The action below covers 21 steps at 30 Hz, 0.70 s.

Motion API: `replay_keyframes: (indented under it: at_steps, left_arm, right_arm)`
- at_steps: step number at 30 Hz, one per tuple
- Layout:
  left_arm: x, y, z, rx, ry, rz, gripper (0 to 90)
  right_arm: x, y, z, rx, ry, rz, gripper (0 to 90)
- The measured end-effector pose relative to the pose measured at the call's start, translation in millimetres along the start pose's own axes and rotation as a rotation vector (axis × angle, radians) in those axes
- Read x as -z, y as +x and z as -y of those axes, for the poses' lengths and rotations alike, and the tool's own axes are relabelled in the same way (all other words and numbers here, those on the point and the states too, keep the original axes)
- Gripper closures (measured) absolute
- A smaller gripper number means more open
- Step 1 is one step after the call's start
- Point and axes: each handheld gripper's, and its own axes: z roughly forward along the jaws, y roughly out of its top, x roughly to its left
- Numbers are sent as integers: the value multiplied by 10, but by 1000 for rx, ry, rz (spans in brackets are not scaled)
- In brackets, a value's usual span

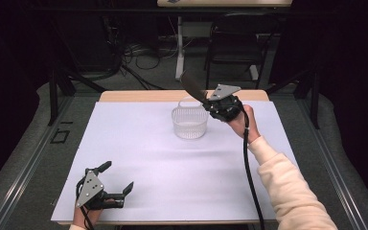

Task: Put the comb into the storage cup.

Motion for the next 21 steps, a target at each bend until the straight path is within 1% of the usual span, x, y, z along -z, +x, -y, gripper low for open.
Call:
replay_keyframes:
  at_steps: [4, 10, 13, 21]
  left_arm:
    - [7, 8, 4, 4, -3, -1, 3]
    - [7, 8, 4, 3, -2, 1, 3]
    - [7, 8, 4, 3, -3, 1, 3]
    - [11, 1, -1, 1, -7, -2, 3]
  right_arm:
    - [4, -8, -17, 9, -4, 2, 725]
    - [-43, -6, -20, 10, 1, -1, 725]
    - [-61, 2, -23, 19, 1, -2, 725]
    - [-77, 14, -43, 21, -5, -1, 725]
